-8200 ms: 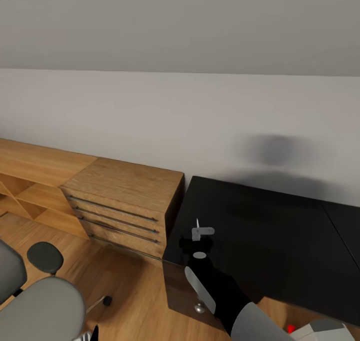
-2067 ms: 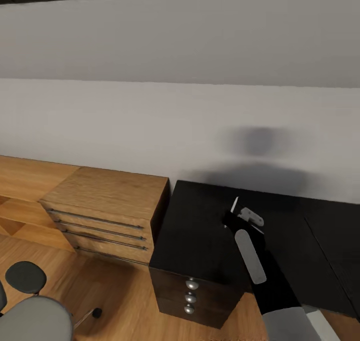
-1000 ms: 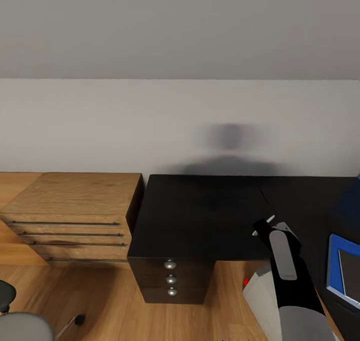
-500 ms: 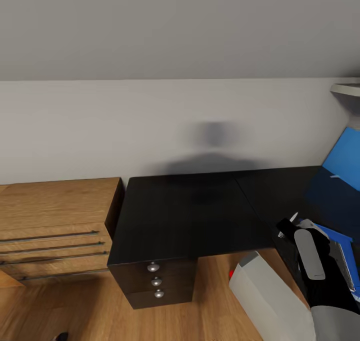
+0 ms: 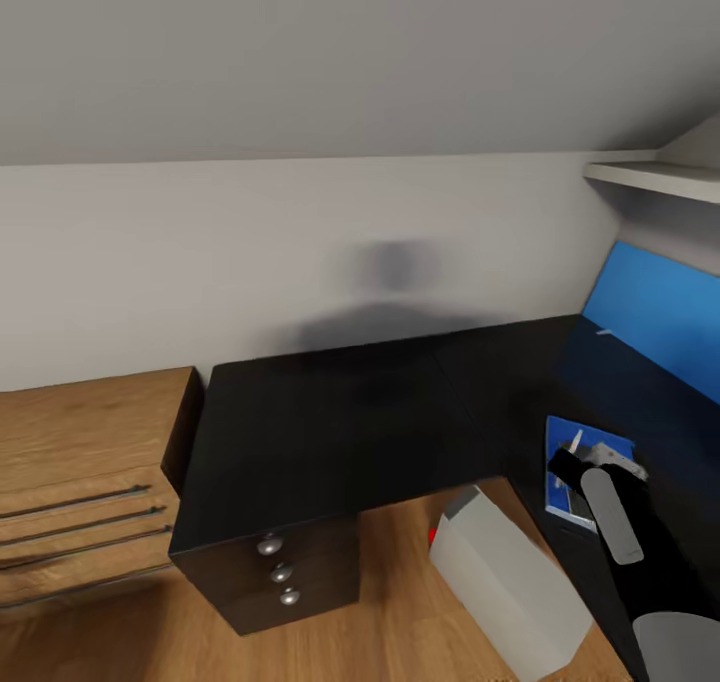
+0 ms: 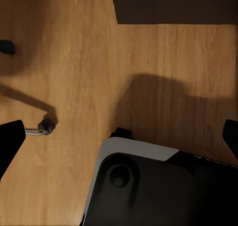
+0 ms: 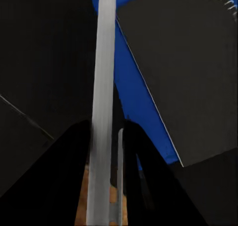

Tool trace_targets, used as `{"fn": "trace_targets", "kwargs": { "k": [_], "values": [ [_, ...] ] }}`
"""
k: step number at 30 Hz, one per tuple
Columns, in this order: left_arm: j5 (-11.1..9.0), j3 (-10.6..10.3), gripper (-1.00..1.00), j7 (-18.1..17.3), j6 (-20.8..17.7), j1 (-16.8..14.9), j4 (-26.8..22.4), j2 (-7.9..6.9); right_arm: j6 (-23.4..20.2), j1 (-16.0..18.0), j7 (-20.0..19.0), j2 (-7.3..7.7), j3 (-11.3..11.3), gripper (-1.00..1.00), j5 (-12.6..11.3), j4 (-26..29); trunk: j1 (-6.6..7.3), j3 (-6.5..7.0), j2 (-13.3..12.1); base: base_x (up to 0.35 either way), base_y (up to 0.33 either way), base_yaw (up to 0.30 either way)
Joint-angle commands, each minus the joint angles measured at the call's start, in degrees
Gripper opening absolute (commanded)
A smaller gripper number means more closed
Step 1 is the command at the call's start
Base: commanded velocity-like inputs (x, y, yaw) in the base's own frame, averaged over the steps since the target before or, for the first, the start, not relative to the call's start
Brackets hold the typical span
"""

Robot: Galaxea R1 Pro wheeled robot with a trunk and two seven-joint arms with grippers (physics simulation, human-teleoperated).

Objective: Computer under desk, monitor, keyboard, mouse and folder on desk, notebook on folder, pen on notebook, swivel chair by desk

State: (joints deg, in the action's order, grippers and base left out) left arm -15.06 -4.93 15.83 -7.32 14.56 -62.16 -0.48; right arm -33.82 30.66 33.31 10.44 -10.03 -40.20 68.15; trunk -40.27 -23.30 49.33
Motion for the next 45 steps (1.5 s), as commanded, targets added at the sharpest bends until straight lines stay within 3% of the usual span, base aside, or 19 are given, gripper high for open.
{"fn": "trace_targets", "kwargs": {
  "k": [1, 2, 3, 11, 13, 20, 21, 26, 37, 45],
  "values": [
    [-0.4, -0.2, 1.00, 0.4, -0.2, 0.0, -0.2, -0.05, 0.2, 0.0, 0.5, -0.04, 2.9, -1.00, 2.1, -0.3, -0.01, -0.09, 0.1, 0.042, -0.039, -0.275],
    [-0.4, -0.2, 1.00, 0.4, -0.2, 0.0, -0.2, -0.05, 0.7, 0.1, 0.5, -0.12, 4.7, -1.00, 4.2, -0.7, -0.01, -0.14, 0.1, 0.163, -0.153, -0.254],
    [-0.4, -0.2, 1.00, 0.4, -0.2, 0.0, -0.2, -0.05, 0.8, 0.1, 0.5, -0.14, 5.2, -1.00, 4.8, -0.8, -0.01, -0.19, 0.1, 0.195, -0.189, -0.244],
    [-0.4, -0.2, 1.00, 0.4, -0.2, 0.0, -0.2, -0.05, 1.0, 0.1, 0.4, -0.06, 7.6, -1.00, 5.8, -0.9, -0.01, -0.34, 0.1, 0.070, -0.067, -0.080],
    [-0.4, -0.3, 1.00, 0.4, -0.2, 0.0, -0.2, -0.05, 1.8, 0.1, 0.4, 0.01, 8.6, -1.00, 7.5, -1.0, -0.01, -0.35, 0.1, 0.160, -0.165, -0.005],
    [-0.4, -0.3, 1.00, 0.4, -0.2, 0.0, -0.2, -0.05, 2.4, 0.1, 0.4, 0.07, 8.8, -1.00, 8.9, -1.1, -0.01, -0.35, 0.1, 0.096, -0.103, -0.001],
    [-0.4, -0.3, 1.00, 0.4, -0.2, 0.0, -0.2, -0.05, 3.1, 0.1, 0.4, 0.08, 8.6, -1.00, 11.3, -2.7, -0.01, -0.35, 0.1, 0.003, -0.234, 0.000],
    [-0.4, -0.3, 1.00, 0.4, -0.2, 0.0, -0.2, -0.05, 3.2, 0.1, 0.4, 0.03, 8.5, -1.00, 13.5, -4.4, -0.01, -0.35, 0.1, 0.001, -0.196, 0.000],
    [-0.4, -0.3, 1.00, 0.4, -0.2, 0.0, -0.2, -0.05, 3.1, 0.4, -0.3, 0.31, 8.4, -1.00, 13.9, -7.4, -0.01, -0.35, 0.1, 0.000, -0.015, 0.000],
    [-0.4, -0.3, 1.00, 0.4, -0.2, 0.0, -0.2, -0.05, 3.1, 0.4, -5.7, 0.78, 8.4, -1.00, 14.0, -9.9, -0.01, -0.35, 0.1, 0.000, 0.000, 0.000]
  ]
}}
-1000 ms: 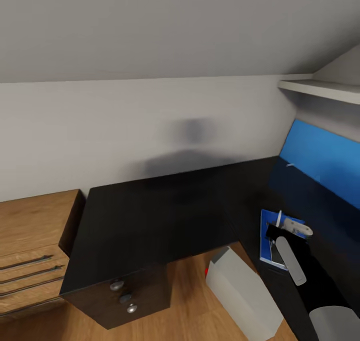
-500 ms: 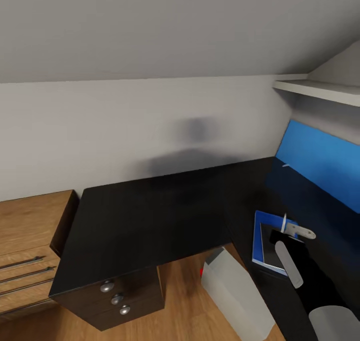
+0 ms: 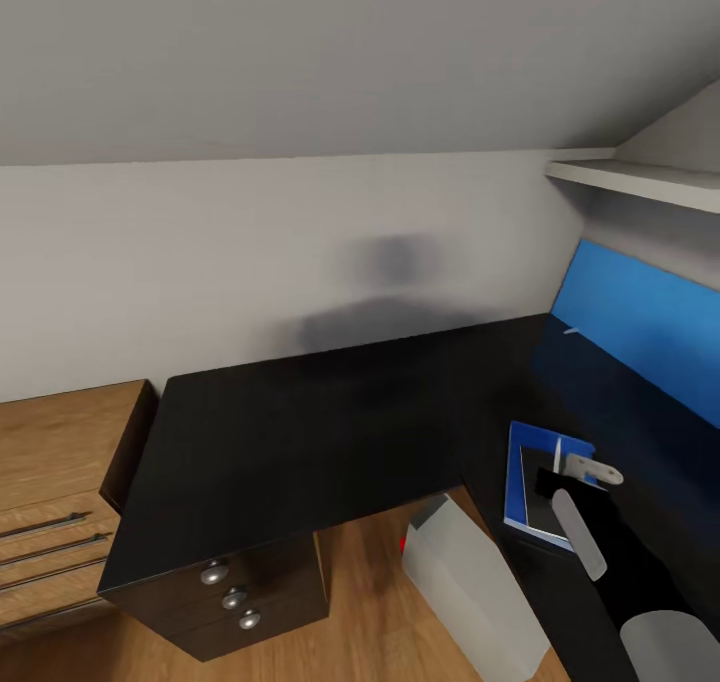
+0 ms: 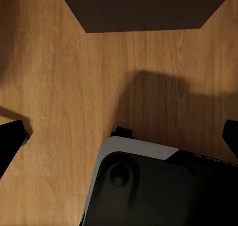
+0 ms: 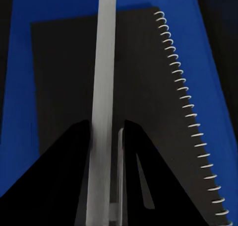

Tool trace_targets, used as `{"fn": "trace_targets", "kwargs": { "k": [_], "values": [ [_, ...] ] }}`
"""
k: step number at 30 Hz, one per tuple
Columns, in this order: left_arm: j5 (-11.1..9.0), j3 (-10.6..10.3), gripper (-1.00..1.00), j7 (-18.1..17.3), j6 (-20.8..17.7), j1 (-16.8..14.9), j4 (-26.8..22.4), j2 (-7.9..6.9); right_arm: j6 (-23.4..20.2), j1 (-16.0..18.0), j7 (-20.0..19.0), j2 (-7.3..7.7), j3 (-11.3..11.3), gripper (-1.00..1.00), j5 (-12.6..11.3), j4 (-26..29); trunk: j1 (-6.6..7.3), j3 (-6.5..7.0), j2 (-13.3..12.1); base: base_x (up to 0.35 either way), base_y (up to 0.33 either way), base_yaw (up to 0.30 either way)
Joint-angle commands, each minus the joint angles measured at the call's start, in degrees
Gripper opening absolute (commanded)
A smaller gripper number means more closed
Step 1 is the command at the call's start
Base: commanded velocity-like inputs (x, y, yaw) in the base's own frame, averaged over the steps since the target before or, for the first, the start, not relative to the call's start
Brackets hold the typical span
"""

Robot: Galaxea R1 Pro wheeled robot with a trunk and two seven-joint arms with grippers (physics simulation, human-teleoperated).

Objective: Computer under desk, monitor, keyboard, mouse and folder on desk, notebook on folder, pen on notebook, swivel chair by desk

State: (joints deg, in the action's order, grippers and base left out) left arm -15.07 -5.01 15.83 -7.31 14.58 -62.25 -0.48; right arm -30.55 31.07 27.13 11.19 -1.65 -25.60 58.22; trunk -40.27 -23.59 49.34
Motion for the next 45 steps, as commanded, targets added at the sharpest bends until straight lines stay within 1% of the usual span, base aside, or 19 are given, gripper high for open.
{"fn": "trace_targets", "kwargs": {
  "k": [1, 11, 12, 24, 27, 30, 32, 33, 34, 35, 38, 42, 45],
  "values": [
    [-0.4, -0.2, 1.00, 0.4, -0.3, 0.0, -0.2, -0.05, -0.1, 0.0, 0.1, 0.15, 0.1, -1.00, -0.6, -0.1, -0.01, -0.06, 0.1, 0.000, 0.000, 0.000],
    [-0.4, -0.2, 1.00, 0.4, -0.3, 0.0, -0.1, -0.05, 0.0, 0.0, -0.4, 0.41, 0.0, -1.00, -0.6, -0.5, -0.01, -0.06, 0.1, 0.000, 0.000, 0.000],
    [-0.4, -0.2, 1.00, 0.4, -0.3, 0.0, -0.1, -0.05, 0.0, 0.0, -0.4, 0.41, 0.0, 1.00, -0.6, -0.5, -0.01, -0.06, 0.1, 0.000, 0.000, 0.000],
    [-0.4, -0.2, 1.00, 0.4, -0.3, 0.0, -0.2, -0.05, 0.0, 0.0, -0.4, 0.41, -0.1, 1.00, -0.6, 0.4, -0.01, -0.06, 0.1, 0.000, 0.000, 0.000],
    [-0.4, -0.2, 1.00, 0.4, -0.3, 0.0, -0.2, -0.05, 0.0, 0.0, -0.3, 0.41, 0.0, 1.00, -0.6, 3.5, -0.01, -0.06, 0.1, 0.000, 0.000, 0.000],
    [-0.4, -0.2, 1.00, 0.4, -0.3, 0.0, -0.1, -0.05, -0.3, -0.5, -0.1, 0.19, 0.1, 1.00, -0.7, 10.1, -0.01, -0.06, 0.1, 0.000, 0.000, 0.000],
    [-0.4, -0.1, 1.00, 0.4, -0.3, 0.0, -0.1, -0.05, -0.4, -1.0, -0.1, 0.01, 0.3, 1.00, -0.8, 12.3, -0.01, -0.06, 0.1, 0.000, 0.000, 0.000],
    [-0.4, -0.1, 1.00, 0.4, -0.3, 0.0, -0.1, -0.06, -0.5, -1.8, 0.0, -0.46, 0.7, 1.00, -0.8, 14.1, -0.01, -0.06, 0.1, 0.000, 0.000, 0.000],
    [-0.4, -0.1, 1.00, 0.4, -0.3, 0.0, 0.0, -0.09, -0.6, -2.7, 0.0, -1.43, 1.5, 1.00, -0.9, 15.5, -0.01, -0.06, 0.1, 0.000, 0.000, 0.000],
    [-0.4, -0.1, 1.00, 0.4, -0.3, 0.0, 0.0, -0.08, -0.6, -3.0, 0.1, -2.06, 2.0, 1.00, -0.8, 16.0, -0.01, -0.06, 0.1, -0.006, 0.000, 0.000],
    [-0.5, 0.0, 1.00, 0.6, 0.2, -0.1, -0.9, 0.81, 0.2, -2.0, 1.0, -3.02, 2.2, 1.00, 0.1, 15.8, -0.01, -0.06, 0.1, 0.000, 0.000, 0.000],
    [-0.5, 0.0, 1.00, 0.6, 0.2, -0.1, -1.3, 0.81, 0.2, -1.9, 1.5, -3.20, 2.2, 1.00, 1.3, 15.8, -0.01, -0.06, 0.1, 0.000, 0.000, 0.000],
    [-0.5, -0.2, 1.00, 0.3, 0.0, -0.1, -1.6, 0.92, 0.3, -1.8, 1.5, -3.58, 2.2, 1.00, 1.5, 15.7, 0.65, 0.48, -1.2, 0.000, 0.000, 0.000]
  ]
}}
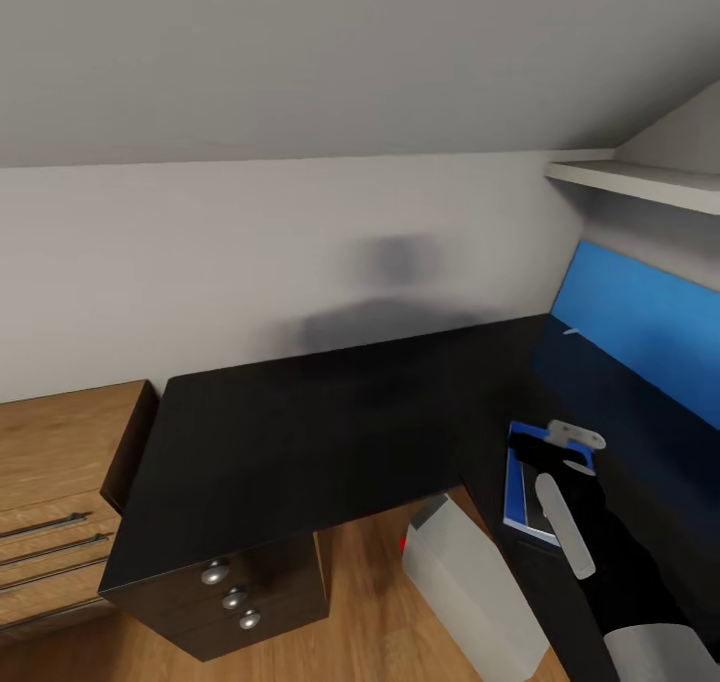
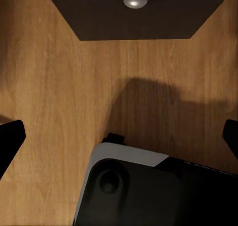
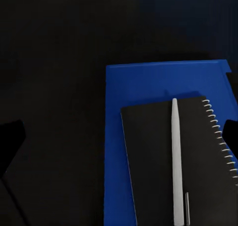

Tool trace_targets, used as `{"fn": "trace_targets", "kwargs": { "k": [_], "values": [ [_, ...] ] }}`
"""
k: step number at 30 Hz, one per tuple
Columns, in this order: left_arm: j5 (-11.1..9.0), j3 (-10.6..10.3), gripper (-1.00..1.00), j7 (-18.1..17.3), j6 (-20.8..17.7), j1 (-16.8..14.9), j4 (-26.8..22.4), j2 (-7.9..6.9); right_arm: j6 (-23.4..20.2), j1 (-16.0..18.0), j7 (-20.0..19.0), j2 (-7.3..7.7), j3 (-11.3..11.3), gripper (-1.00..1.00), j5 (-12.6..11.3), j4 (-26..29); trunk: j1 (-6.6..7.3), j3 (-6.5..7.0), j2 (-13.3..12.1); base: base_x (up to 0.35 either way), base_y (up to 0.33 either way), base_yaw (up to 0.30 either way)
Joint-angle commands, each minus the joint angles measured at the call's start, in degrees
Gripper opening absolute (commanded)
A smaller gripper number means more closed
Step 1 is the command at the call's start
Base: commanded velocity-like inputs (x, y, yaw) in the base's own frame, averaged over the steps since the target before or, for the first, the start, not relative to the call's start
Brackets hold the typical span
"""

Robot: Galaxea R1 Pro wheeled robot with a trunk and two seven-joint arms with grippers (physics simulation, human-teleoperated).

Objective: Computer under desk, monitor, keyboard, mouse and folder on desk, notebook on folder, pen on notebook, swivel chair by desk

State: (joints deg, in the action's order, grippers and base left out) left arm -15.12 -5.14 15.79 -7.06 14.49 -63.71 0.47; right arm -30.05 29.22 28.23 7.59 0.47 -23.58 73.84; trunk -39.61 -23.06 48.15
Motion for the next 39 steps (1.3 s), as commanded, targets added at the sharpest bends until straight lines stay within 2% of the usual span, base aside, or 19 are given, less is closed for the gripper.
{"fn": "trace_targets", "kwargs": {
  "k": [1, 7, 17, 23, 31, 35, 39],
  "values": [
    [-0.4, -0.1, 1.00, 0.3, -0.2, 0.0, -0.2, 0.01, -0.1, 0.0, 0.4, -0.06, 0.1, 1.00, -0.5, 0.1, 0.21, 0.13, -0.4, 0.000, 0.000, 0.000],
    [-0.4, -0.2, 1.00, 0.3, 0.0, 0.0, -0.3, -0.02, -0.1, 0.0, 0.4, -0.19, 0.0, 1.00, -0.5, 0.1, 1.53, 1.20, -2.8, 0.000, 0.000, 0.000],
    [-0.3, -0.1, 1.00, 0.4, 0.0, 0.0, -0.1, -0.32, 0.0, 0.0, 0.6, -0.67, 0.2, 1.00, -0.7, 0.3, 1.53, 1.20, -2.8, 0.000, 0.000, 0.013],
    [-0.3, 0.4, 1.00, 0.5, 0.0, 0.0, 0.1, -0.40, 0.0, 0.0, 0.5, -1.40, 0.5, 1.00, -0.6, 0.3, 1.53, 1.20, -2.8, -0.282, 0.000, 0.268],
    [-0.3, 0.5, 1.00, 0.7, 0.1, 0.0, 0.3, -0.59, 1.7, -0.1, 0.7, -1.52, 3.6, 1.00, -0.6, 0.3, 1.53, 1.20, -2.8, -0.333, 0.000, 0.277],
    [-0.3, 0.6, 1.00, 0.8, 0.1, 0.0, 0.4, -1.37, 4.0, -0.1, 0.9, -1.52, 5.9, 1.00, -0.6, 0.3, 1.53, 1.20, -2.8, -0.334, 0.000, 0.277],
    [-0.4, 1.5, 1.00, 0.8, 0.1, 0.0, 1.8, -1.68, 4.7, -0.1, 0.9, -1.52, 8.0, 1.00, -0.6, 0.3, 1.53, 1.20, -2.8, -0.334, 0.000, 0.277]
  ]
}}
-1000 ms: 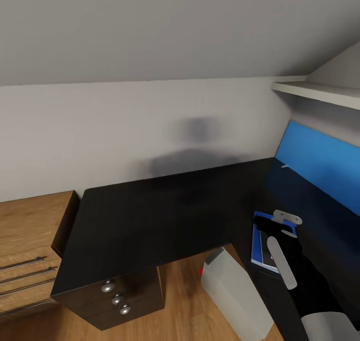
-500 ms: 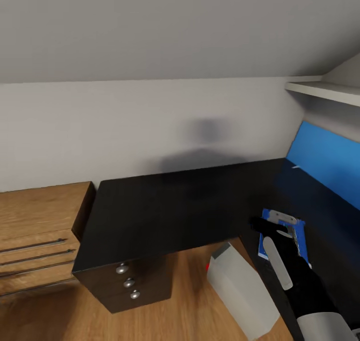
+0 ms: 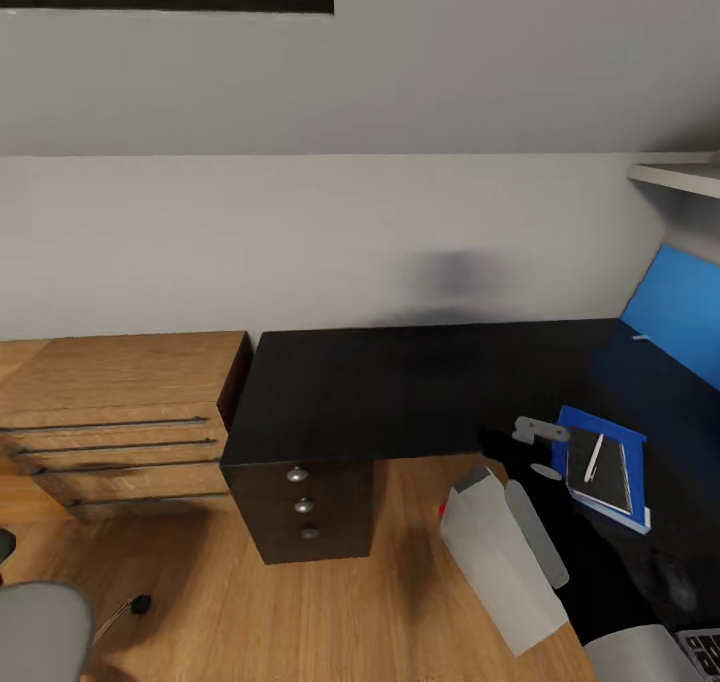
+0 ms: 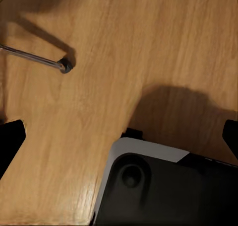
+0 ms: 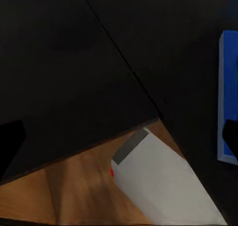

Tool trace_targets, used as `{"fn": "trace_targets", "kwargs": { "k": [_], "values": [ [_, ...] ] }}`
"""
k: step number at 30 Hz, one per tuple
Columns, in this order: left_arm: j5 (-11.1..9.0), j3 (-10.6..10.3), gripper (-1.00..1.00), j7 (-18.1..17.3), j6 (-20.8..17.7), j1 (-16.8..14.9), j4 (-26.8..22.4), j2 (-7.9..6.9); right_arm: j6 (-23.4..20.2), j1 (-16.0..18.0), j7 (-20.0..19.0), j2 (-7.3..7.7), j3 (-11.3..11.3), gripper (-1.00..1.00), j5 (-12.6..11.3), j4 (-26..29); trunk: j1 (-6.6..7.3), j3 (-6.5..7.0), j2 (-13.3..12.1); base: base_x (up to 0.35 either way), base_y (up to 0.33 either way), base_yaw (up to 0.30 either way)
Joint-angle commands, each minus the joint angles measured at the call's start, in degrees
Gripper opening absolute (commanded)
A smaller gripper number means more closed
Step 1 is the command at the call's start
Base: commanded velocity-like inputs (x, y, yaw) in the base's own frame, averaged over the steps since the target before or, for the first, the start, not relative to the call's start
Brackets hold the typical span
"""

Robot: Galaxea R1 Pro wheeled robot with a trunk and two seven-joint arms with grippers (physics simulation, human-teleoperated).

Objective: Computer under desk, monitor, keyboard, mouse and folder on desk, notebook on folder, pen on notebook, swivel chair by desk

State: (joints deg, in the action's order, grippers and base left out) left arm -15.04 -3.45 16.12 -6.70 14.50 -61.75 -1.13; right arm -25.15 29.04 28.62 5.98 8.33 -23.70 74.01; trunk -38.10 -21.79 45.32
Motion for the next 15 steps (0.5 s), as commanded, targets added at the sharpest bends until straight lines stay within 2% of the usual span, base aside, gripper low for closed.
{"fn": "trace_targets", "kwargs": {
  "k": [1, 5, 7, 11, 12, 15],
  "values": [
    [-0.4, 0.0, 1.00, 0.5, -0.2, 0.0, 0.4, -0.12, -0.1, 0.0, 0.6, 0.08, 0.8, 1.00, -0.5, 0.1, 0.02, -0.06, 0.1, -0.335, 0.000, 0.277],
    [-0.4, 0.4, 1.00, 0.4, 0.7, 0.0, 1.2, -0.28, 0.1, 0.0, 0.5, -0.05, 2.3, 1.00, -0.5, 0.2, 0.02, -0.06, 0.1, -0.335, 0.000, 0.276],
    [-0.4, 0.5, 1.00, 0.4, 1.4, 0.0, 1.4, -0.36, 0.1, 0.0, 0.5, -0.61, 2.7, 1.00, -0.5, 0.2, 0.02, 0.01, 0.1, -0.334, 0.000, 0.192],
    [-0.4, 0.5, 1.00, 0.4, 2.0, 0.0, 1.6, -0.43, 0.6, -0.2, 1.3, -2.89, 3.1, 1.00, -0.1, 0.2, 0.02, 0.29, 0.1, -0.334, 0.000, 0.072],
    [-0.4, 0.5, 1.00, 0.4, 2.2, 0.0, 1.6, -0.44, 1.0, -0.5, 2.4, -3.68, 4.1, 1.00, 0.5, 0.2, 0.02, 0.37, 0.1, -0.335, 0.000, 0.009],
    [-0.4, 0.5, 1.00, 0.4, 2.3, 0.0, 1.6, -0.50, 1.1, -0.5, 2.7, -3.87, 5.0, 1.00, 0.7, 0.2, 0.02, 0.52, 0.1, -0.335, 0.000, 0.005]
  ]
}}
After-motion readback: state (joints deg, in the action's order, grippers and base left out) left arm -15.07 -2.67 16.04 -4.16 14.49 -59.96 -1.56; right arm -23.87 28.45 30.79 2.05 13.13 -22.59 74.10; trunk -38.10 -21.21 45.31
